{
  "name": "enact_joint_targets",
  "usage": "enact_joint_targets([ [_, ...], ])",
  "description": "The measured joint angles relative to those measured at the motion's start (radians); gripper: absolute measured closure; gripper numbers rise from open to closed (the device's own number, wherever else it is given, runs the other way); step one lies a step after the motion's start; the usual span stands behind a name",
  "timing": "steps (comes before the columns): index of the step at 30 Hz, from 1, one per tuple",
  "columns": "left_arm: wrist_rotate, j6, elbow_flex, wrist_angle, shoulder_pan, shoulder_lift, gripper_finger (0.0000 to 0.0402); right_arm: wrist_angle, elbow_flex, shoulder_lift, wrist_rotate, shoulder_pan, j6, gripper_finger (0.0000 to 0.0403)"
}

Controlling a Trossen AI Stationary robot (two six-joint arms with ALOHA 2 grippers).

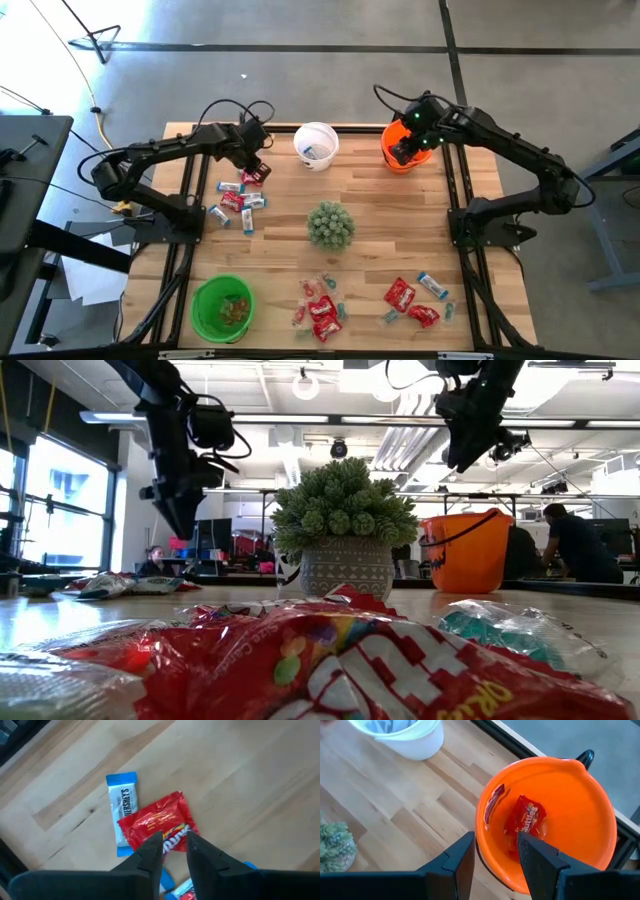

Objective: Sort candy
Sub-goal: Put the white chocolate into the white bucket

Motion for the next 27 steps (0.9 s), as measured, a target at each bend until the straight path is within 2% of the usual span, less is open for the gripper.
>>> enact_joint_targets([
  [7,-0.100,0.022,0.000,0.001,0.000,0.038,0.0284,-0.008,0.000,0.000,-0.001,0.000,-0.028,0.0258],
  [15,-0.106,-0.068,0.000,0.001,0.000,0.149,0.0245,-0.029,0.000,0.000,-0.073,0.001,-0.059,0.0258],
  [20,-0.161,-0.091,0.000,0.026,0.000,0.236,0.0231,-0.029,0.000,0.000,-0.107,0.001,-0.066,0.0258],
  [27,-0.158,-0.180,0.000,0.120,-0.003,0.298,0.0229,-0.029,0.000,0.000,-0.108,0.001,-0.066,0.0258],
])
